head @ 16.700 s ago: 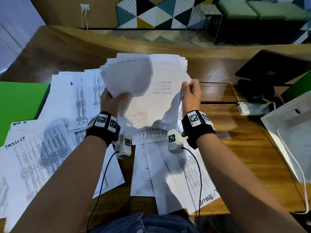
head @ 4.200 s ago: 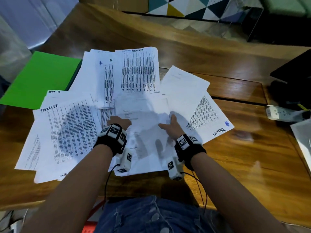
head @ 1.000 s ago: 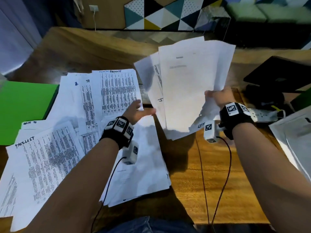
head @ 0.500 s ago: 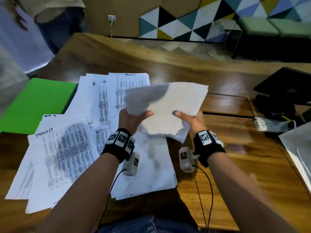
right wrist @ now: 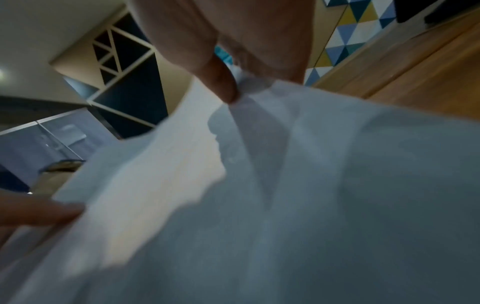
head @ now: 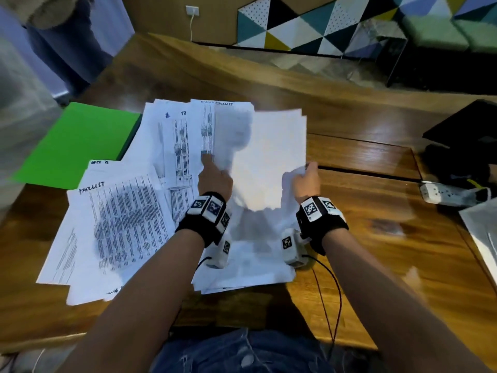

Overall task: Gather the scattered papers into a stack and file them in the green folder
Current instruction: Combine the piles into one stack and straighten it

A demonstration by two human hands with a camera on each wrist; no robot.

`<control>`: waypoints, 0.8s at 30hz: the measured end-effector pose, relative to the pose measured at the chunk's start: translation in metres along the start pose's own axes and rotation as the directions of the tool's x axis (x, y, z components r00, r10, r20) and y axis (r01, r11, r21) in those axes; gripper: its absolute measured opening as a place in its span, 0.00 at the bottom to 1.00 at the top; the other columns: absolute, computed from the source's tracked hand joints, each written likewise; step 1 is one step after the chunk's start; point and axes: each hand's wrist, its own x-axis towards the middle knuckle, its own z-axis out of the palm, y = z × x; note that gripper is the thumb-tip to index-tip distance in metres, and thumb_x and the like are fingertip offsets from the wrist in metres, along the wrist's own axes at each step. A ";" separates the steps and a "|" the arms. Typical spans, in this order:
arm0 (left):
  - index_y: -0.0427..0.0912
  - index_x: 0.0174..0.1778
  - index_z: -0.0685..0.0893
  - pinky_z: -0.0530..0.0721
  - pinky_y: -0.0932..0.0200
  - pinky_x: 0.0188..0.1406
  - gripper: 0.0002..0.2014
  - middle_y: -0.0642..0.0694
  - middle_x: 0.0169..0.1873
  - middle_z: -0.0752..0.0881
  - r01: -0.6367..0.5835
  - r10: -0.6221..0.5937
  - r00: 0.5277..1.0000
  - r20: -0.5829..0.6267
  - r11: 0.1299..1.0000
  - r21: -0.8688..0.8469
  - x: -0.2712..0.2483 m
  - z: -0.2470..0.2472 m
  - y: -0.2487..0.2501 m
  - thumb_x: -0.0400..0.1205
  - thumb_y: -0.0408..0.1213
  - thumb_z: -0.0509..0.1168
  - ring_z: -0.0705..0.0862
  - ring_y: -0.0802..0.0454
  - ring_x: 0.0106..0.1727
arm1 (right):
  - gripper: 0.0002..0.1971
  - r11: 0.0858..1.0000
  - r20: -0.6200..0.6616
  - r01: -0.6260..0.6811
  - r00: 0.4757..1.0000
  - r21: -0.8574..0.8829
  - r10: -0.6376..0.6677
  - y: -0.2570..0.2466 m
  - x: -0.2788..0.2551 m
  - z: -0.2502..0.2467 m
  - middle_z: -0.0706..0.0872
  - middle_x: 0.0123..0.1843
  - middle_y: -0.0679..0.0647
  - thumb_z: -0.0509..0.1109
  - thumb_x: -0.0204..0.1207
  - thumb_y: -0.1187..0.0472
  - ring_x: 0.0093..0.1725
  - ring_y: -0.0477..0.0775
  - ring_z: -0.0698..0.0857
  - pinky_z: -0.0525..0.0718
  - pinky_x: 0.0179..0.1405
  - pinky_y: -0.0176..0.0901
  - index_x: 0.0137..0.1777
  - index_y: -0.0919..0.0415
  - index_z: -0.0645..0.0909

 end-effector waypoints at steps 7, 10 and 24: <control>0.32 0.45 0.75 0.77 0.56 0.43 0.07 0.40 0.39 0.80 0.184 -0.345 0.896 0.280 0.862 0.473 0.005 -0.018 -0.076 0.79 0.34 0.62 0.81 0.43 0.39 | 0.20 0.943 0.223 -0.181 0.943 -0.279 0.247 0.035 -0.035 0.051 0.80 0.64 0.68 0.58 0.80 0.70 0.61 0.67 0.81 0.75 0.45 0.47 0.71 0.67 0.63; 0.38 0.27 0.66 0.74 0.59 0.35 0.17 0.45 0.26 0.70 0.175 -0.337 0.908 0.249 0.845 0.506 0.019 -0.027 -0.089 0.78 0.37 0.64 0.72 0.49 0.27 | 0.19 0.907 0.186 -0.217 0.936 -0.360 0.298 0.040 -0.036 0.054 0.79 0.63 0.69 0.60 0.78 0.69 0.60 0.68 0.81 0.78 0.47 0.50 0.68 0.67 0.63; 0.28 0.72 0.71 0.75 0.55 0.50 0.29 0.32 0.68 0.78 0.269 -0.323 0.940 0.110 0.900 0.343 0.167 -0.091 -0.069 0.80 0.43 0.65 0.80 0.39 0.64 | 0.31 0.859 0.145 -0.130 0.962 -0.494 0.229 -0.019 0.060 0.074 0.64 0.79 0.60 0.62 0.75 0.67 0.79 0.65 0.62 0.68 0.76 0.60 0.79 0.61 0.61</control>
